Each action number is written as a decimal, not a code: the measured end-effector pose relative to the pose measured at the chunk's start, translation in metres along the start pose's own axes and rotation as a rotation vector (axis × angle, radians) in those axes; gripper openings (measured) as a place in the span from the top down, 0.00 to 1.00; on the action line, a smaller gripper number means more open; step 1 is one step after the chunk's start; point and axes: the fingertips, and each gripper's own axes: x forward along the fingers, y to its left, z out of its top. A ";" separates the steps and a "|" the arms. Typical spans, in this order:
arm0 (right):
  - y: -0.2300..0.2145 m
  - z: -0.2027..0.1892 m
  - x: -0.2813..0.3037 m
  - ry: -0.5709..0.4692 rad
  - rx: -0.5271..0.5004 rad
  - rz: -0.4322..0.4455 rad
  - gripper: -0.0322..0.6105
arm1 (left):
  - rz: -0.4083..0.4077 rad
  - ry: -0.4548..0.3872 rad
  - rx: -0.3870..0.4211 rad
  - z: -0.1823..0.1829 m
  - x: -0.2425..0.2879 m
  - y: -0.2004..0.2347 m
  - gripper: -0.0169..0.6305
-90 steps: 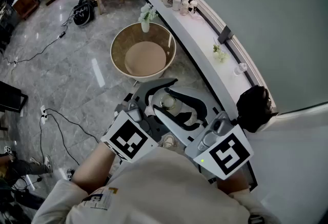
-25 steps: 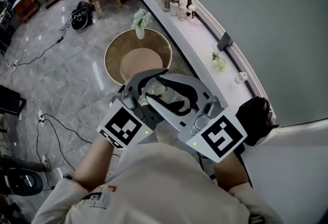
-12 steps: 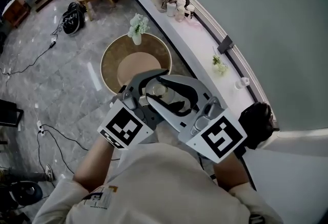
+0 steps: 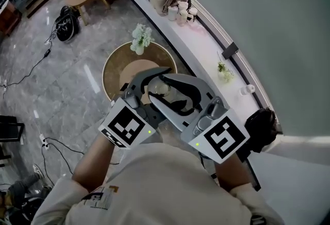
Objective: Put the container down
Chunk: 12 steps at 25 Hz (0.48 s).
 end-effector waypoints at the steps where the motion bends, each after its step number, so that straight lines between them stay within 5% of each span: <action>1: -0.009 0.003 0.014 0.000 0.003 -0.008 0.73 | -0.006 0.001 0.006 -0.002 -0.002 0.016 0.43; 5: -0.039 0.012 0.062 -0.003 0.003 -0.028 0.73 | -0.023 -0.001 0.017 -0.009 -0.005 0.072 0.43; 12: -0.041 0.010 0.064 0.002 -0.001 -0.049 0.73 | -0.039 -0.010 0.027 -0.011 -0.004 0.073 0.43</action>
